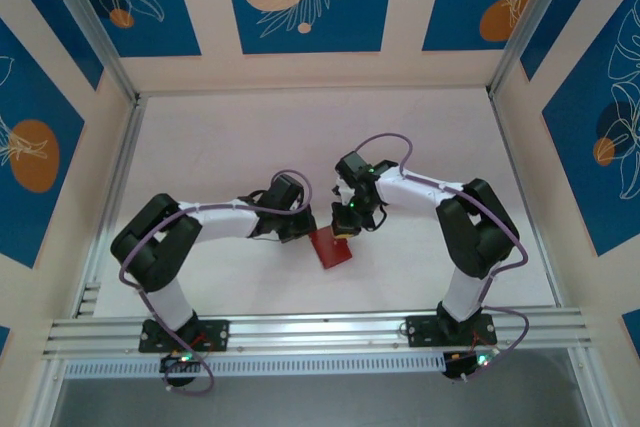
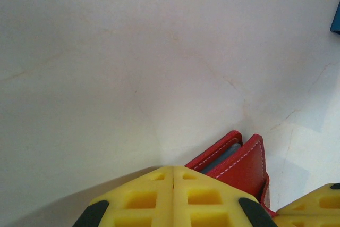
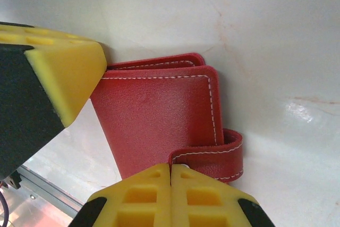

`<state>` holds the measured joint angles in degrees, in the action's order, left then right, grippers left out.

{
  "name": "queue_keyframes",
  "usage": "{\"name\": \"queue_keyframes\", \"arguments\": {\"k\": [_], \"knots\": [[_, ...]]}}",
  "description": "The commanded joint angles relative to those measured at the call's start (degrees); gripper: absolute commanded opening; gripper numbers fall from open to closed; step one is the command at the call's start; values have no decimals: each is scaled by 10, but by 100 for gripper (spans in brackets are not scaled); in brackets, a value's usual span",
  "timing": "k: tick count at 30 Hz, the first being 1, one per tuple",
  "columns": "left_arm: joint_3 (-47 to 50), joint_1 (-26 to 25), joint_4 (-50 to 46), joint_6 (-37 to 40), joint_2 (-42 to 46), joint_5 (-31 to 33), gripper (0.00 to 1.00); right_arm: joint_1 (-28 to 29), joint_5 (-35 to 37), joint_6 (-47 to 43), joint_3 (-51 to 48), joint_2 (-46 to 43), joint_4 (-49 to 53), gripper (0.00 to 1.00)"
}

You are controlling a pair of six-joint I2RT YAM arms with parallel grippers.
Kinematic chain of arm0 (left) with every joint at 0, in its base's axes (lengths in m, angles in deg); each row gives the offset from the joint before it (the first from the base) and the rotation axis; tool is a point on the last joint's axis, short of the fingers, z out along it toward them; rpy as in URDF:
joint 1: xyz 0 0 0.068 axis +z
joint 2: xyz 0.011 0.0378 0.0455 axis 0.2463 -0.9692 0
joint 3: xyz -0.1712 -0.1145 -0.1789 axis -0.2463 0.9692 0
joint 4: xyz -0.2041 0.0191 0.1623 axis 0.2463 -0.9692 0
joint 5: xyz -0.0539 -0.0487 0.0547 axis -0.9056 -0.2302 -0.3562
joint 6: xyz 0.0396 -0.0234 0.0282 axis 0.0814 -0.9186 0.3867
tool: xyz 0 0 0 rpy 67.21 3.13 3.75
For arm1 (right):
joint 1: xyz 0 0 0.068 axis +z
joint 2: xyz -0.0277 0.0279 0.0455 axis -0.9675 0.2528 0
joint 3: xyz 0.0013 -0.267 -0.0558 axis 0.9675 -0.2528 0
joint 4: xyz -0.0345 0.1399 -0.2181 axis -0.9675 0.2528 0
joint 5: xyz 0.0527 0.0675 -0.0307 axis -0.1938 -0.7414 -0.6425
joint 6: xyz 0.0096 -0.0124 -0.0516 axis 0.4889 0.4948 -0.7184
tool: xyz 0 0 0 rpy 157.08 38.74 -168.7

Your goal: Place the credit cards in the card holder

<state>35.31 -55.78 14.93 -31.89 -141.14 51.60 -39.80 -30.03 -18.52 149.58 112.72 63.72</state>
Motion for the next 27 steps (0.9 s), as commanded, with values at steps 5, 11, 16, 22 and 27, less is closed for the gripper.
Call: {"name": "queue_keyframes", "arguments": {"k": [5, 11, 16, 22, 27], "knots": [[2, -4, -4, 7, -15, -9, 0, 15, 5, -10, -7, 1, 22, 0], [2, -4, -3, 6, -17, -10, 0, 29, -6, -4, -10, 17, 11, 0], [2, -4, -3, 4, -17, -8, 0, 33, 4, -1, -16, 21, 14, 0], [-2, -5, -3, 4, -21, -10, 0, 36, 20, 0, -23, 17, 22, 0], [-2, -4, -3, 3, -21, -10, 0, 39, 29, 5, -32, 25, 19, 0]]}}
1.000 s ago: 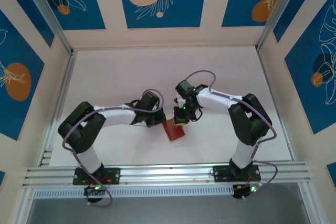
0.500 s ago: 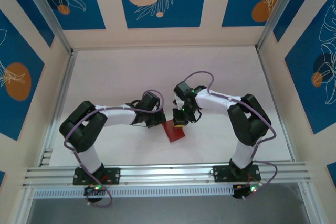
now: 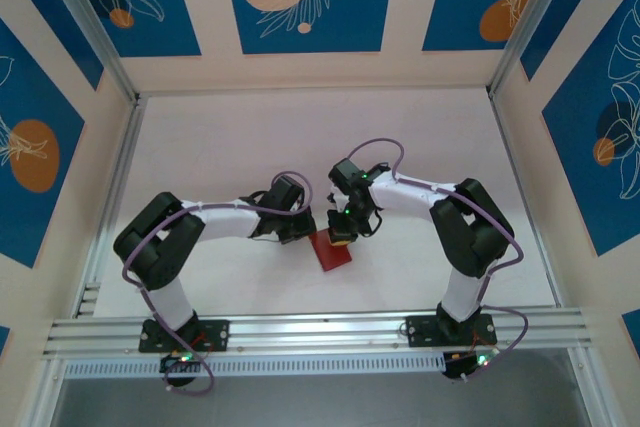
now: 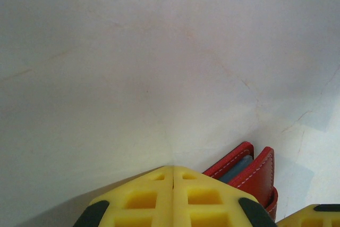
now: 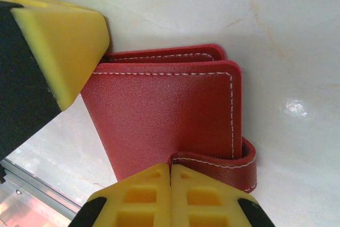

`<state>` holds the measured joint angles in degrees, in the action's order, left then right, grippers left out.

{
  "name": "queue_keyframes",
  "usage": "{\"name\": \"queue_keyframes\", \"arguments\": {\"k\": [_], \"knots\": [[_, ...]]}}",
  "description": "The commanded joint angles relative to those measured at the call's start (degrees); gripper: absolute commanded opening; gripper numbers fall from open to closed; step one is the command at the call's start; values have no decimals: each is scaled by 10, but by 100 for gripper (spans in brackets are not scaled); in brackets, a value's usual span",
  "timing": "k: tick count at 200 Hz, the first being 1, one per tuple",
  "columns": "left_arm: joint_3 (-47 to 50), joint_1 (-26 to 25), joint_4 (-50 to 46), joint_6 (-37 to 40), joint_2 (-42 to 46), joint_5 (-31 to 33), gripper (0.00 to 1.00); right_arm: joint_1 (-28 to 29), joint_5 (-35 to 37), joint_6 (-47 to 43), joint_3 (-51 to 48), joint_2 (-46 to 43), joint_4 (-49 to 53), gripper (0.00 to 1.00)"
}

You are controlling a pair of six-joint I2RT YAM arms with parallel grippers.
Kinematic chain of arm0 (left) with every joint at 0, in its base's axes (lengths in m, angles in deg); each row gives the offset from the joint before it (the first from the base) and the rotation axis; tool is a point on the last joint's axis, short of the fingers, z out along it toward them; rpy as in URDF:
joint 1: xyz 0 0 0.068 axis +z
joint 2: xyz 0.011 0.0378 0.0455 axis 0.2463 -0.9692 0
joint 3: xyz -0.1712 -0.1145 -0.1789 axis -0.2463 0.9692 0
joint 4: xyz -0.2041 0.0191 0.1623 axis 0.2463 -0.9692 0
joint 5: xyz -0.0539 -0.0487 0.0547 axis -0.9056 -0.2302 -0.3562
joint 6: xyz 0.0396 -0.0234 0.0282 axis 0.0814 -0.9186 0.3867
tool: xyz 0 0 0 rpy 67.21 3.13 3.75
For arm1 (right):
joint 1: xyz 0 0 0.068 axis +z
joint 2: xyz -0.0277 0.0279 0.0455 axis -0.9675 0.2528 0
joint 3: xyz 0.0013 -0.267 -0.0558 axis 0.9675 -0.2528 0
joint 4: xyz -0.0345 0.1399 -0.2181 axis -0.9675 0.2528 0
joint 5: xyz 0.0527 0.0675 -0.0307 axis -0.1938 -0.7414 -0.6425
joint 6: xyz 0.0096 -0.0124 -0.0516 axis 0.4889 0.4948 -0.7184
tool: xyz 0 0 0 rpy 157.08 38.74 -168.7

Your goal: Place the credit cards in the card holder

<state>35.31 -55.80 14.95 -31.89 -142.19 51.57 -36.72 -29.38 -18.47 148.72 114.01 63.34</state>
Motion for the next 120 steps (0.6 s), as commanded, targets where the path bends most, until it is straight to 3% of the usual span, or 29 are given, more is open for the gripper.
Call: {"name": "queue_keyframes", "arguments": {"k": [1, 63, 101, 115, 120], "knots": [[-2, -5, -4, 4, -10, -9, 0, 9, 26, 6, -27, 14, 20, 0], [-7, -4, -10, 5, -8, -7, 0, 10, 30, 38, -77, 1, -32, 0], [-27, -4, -36, 28, 6, 7, 0, 9, 55, 32, -42, -50, -15, 0], [-43, -3, -47, 45, 15, 4, 0, 6, 67, 29, -17, -69, -2, 8], [-51, -2, -54, 53, 20, 6, 0, 4, 72, 28, -8, -76, 1, 14]]}}
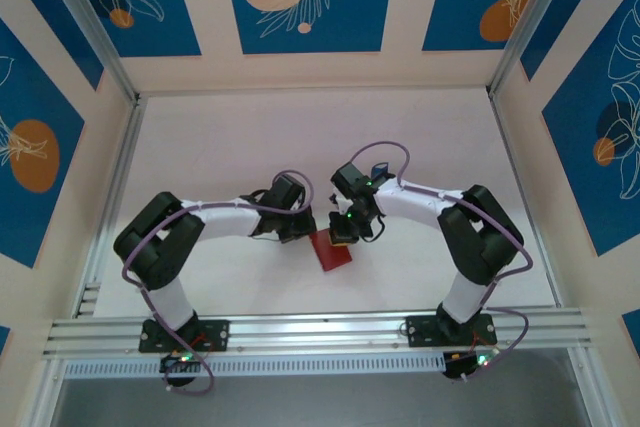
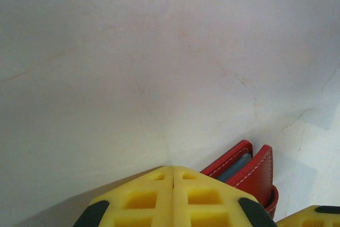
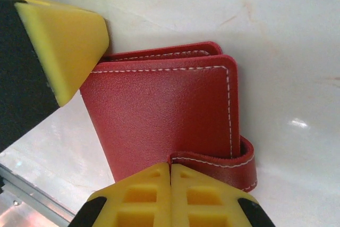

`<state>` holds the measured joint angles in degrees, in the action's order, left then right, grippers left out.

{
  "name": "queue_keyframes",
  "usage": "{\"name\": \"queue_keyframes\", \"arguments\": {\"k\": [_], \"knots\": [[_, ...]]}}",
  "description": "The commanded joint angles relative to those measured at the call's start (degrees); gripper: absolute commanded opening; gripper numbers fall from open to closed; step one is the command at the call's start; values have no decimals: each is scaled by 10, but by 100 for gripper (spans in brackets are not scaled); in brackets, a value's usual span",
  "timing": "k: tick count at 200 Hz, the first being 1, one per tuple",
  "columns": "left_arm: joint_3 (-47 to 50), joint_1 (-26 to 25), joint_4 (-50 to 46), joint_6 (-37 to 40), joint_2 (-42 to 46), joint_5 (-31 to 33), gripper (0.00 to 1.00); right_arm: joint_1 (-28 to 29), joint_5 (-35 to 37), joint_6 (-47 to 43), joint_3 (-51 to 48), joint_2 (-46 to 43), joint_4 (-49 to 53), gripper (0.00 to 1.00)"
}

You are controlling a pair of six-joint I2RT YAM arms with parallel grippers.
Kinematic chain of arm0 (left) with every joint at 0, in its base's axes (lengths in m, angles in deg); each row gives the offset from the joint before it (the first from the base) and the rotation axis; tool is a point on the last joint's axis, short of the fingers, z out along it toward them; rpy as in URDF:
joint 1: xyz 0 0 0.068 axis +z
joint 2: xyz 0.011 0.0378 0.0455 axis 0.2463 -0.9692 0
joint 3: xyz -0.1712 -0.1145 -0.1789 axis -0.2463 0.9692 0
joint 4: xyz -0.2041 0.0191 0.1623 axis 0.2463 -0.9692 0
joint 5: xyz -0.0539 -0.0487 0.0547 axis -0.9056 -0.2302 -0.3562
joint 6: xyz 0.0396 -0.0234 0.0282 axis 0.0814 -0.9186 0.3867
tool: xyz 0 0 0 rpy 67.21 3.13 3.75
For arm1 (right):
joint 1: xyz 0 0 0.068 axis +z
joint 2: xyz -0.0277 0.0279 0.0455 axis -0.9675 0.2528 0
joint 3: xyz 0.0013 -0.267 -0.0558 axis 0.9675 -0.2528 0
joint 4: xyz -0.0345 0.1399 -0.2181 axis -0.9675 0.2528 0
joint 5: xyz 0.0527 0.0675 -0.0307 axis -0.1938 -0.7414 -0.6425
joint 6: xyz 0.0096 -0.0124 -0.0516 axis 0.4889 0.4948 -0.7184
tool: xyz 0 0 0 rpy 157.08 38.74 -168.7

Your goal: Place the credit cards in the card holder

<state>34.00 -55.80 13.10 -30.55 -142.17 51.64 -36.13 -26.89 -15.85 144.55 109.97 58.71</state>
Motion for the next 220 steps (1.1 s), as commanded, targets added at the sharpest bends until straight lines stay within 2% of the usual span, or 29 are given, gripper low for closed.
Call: {"name": "queue_keyframes", "arguments": {"k": [1, 29, 50, 65, 70, 78, 80, 105, 120, 131, 147, 157, 168, 178, 185, 196, 208, 220], "knots": [[-39, -2, -37, 41, 20, 5, 0, -3, 48, 2, 35, -37, 48, 16], [-86, 2, -80, 100, 59, 26, 17, -13, 67, -1, 60, -84, 38, 38], [-110, 13, -117, 143, 104, 50, 32, -26, 82, -1, 73, -116, 30, 46], [-112, 21, -141, 177, 152, 72, 42, -32, 125, -1, 77, -140, 34, 53], [-108, 22, -149, 190, 174, 86, 47, -35, 143, -1, 76, -149, 35, 64], [-97, 23, -159, 213, 211, 117, 55, -39, 185, 4, 72, -166, 36, 97], [-93, 23, -161, 218, 224, 127, 58, -40, 194, 6, 71, -170, 36, 100], [-35, 28, -186, 275, 360, 284, 99, -58, 348, 5, 39, -225, 6, 99], [-1, 35, -190, 330, 422, 370, 100, -71, 407, -14, -1, -263, -56, 99], [26, 39, -182, 375, 450, 446, 100, -83, 482, 2, -24, -285, -82, 99], [88, 45, -115, 414, 479, 569, 99, -115, 558, 12, -58, -298, -127, 99], [124, 59, -63, 441, 495, 612, 99, -153, 527, -14, -82, -298, -177, 99], [150, 82, -13, 459, 509, 630, 99, -213, 416, -61, -115, -294, -252, 99], [181, 112, 50, 480, 512, 627, 99, -269, 326, -51, -148, -292, -307, 99], [208, 136, 106, 500, 505, 619, 100, -299, 289, -51, -184, -292, -370, 99], [231, 179, 153, 500, 480, 605, 100, -319, 273, -85, -251, -291, -501, 99], [242, 220, 190, 500, 439, 576, 100, -306, 305, -160, -310, -280, -629, 99], [247, 249, 235, 500, 385, 574, 100, -310, 301, -188, -305, -271, -639, 99]]}}
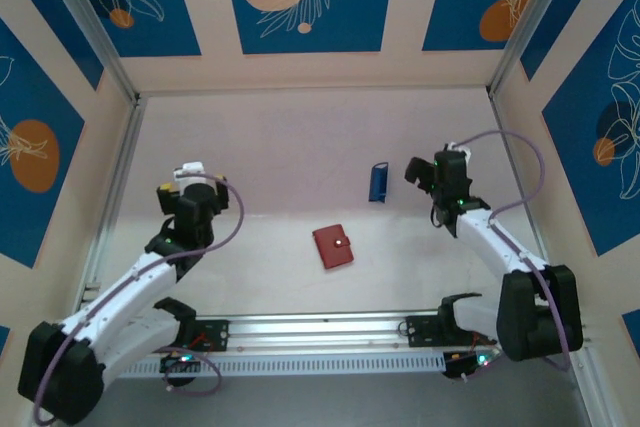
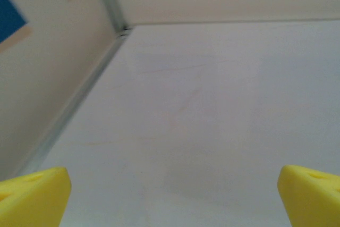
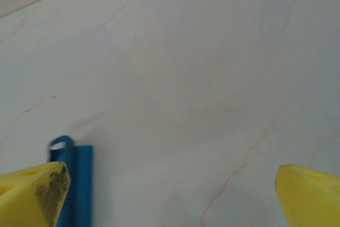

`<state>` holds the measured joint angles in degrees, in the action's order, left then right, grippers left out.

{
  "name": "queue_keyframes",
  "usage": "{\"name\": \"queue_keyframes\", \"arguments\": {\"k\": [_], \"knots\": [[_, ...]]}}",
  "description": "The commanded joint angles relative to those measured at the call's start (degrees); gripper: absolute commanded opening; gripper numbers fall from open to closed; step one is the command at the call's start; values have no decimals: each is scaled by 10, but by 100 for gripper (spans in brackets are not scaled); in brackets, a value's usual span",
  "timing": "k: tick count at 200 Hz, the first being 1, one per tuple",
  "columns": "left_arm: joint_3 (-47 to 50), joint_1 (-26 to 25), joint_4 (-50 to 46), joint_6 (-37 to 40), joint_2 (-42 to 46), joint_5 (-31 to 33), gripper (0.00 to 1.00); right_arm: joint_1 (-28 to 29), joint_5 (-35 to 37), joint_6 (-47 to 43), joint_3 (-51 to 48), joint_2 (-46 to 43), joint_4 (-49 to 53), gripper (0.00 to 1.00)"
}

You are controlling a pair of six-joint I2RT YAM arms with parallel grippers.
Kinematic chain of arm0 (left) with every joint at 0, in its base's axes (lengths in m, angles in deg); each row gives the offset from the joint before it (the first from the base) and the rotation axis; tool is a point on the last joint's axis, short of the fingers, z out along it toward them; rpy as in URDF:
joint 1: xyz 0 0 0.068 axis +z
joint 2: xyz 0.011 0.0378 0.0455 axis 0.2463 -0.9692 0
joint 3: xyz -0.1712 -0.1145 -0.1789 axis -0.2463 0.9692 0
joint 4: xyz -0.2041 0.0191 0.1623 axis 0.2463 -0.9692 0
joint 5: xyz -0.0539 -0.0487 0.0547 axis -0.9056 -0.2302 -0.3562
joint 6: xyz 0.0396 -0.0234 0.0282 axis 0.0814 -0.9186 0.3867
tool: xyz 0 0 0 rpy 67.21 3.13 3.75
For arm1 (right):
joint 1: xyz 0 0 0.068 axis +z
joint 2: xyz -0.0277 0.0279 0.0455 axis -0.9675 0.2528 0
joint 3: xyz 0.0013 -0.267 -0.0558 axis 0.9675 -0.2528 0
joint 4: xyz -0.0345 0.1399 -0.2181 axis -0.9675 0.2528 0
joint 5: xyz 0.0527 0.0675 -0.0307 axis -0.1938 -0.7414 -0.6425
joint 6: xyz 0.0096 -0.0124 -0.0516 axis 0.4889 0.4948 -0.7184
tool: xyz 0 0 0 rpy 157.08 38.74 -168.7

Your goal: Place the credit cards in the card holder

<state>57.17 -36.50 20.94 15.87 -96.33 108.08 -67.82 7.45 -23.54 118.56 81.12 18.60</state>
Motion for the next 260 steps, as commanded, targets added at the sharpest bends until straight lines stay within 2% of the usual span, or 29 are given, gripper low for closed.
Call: {"name": "queue_keyframes", "arguments": {"k": [1, 12, 27, 41, 45, 55, 64, 76, 81, 91, 103, 112, 122, 131, 135, 141, 151, 163, 175, 186, 193, 202, 225, 242, 260], "knots": [[15, 58, 159, 37, -78, 10, 100, 6, -43, -112, -44, 19, -238, 99], [18, 78, 207, 46, -132, 5, 100, 0, -42, -122, -37, 33, -244, 99], [42, 101, 319, 63, -214, -35, 100, -11, -37, -135, -32, 46, -244, 99], [45, 104, 392, 81, -267, 4, 100, -29, -35, -128, -23, 56, -224, 99], [49, 105, 395, 82, -267, -16, 100, -33, -49, -134, -23, 56, -232, 99], [88, 122, 491, 93, -290, -91, 100, -39, -68, -146, -35, 55, -259, 99], [108, 131, 574, 103, -312, -107, 100, -38, -74, -170, -52, 55, -284, 99], [113, 137, 525, 84, -283, -131, 100, -43, -69, -173, -59, 59, -272, 99], [118, 145, 537, 80, -285, -143, 100, -49, -76, -166, -67, 64, -281, 99], [129, 158, 573, 77, -294, -163, 100, -57, -84, -158, -93, 94, -339, 99], [122, 167, 543, 66, -286, -183, 100, -63, -99, -153, -122, 134, -432, 99], [114, 174, 534, 65, -290, -203, 100, -64, -126, -164, -107, 149, -421, 99], [99, 180, 511, 74, -296, -246, 100, -64, -138, -168, -87, 160, -391, 99], [80, 182, 483, 95, -312, -313, 100, -64, -141, -170, -94, 177, -417, 99], [74, 181, 500, 106, -346, -332, 100, -65, -137, -168, -102, 179, -431, 99], [74, 177, 577, 124, -383, -332, 100, -64, -125, -163, -110, 182, -450, 99], [56, 180, 445, 97, -333, -310, 100, -61, -119, -164, -104, 181, -437, 99], [83, 180, 573, 106, -372, -308, 100, -55, -110, -170, -102, 185, -439, 99], [68, 183, 484, 95, -341, -306, 100, -54, -110, -171, -101, 185, -438, 99], [69, 177, 524, 107, -361, -300, 100, -55, -110, -170, -100, 185, -434, 99], [67, 173, 509, 110, -354, -300, 100, -58, -116, -168, -99, 185, -434, 99], [59, 173, 498, 113, -357, -307, 100, -68, -136, -163, -100, 183, -431, 99], [64, 171, 513, 124, -358, -332, 100, -62, -128, -167, -100, 185, -434, 99], [48, 171, 479, 128, -359, -342, 100, -53, -120, -177, -99, 186, -436, 99], [39, 179, 464, 130, -361, -383, 100, -53, -121, -177, -100, 185, -436, 99]]}}
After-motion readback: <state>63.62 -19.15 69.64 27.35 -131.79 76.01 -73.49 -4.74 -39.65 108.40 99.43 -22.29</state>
